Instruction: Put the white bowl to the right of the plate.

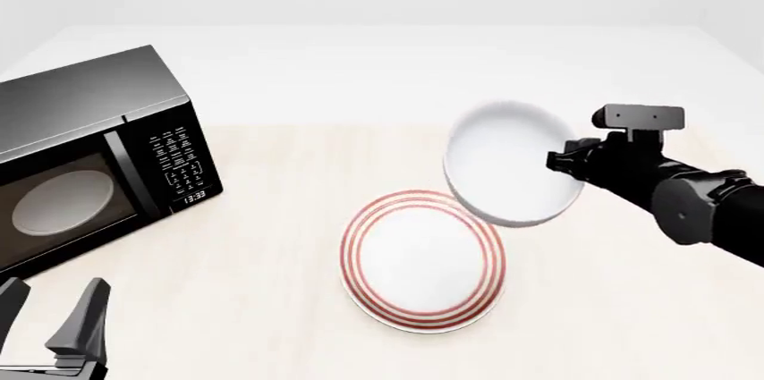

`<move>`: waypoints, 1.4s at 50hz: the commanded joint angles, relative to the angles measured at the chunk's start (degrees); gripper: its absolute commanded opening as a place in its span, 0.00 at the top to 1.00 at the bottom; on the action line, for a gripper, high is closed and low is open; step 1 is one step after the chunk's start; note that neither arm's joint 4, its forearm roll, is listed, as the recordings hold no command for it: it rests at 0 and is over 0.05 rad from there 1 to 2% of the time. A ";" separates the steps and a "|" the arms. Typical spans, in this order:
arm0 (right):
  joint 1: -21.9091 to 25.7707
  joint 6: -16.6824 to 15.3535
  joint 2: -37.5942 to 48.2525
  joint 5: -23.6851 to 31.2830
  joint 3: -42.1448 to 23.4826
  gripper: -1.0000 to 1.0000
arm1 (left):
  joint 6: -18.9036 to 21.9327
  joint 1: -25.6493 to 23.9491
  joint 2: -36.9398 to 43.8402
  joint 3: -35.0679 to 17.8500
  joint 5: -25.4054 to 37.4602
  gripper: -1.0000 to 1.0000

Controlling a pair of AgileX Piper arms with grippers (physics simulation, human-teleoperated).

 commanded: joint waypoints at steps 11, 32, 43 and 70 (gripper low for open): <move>-9.29 2.97 -2.07 -3.94 6.74 1.00 | 0.00 0.00 0.00 0.00 0.00 0.00; -18.65 5.04 -2.42 -7.92 13.48 1.00 | 0.00 0.00 0.00 0.00 0.00 0.00; -22.14 5.85 -1.09 -11.00 16.20 1.00 | 0.00 0.00 0.00 0.00 0.00 0.00; -27.25 6.00 2.92 -15.87 19.24 1.00 | 0.00 0.00 0.00 0.00 0.00 0.00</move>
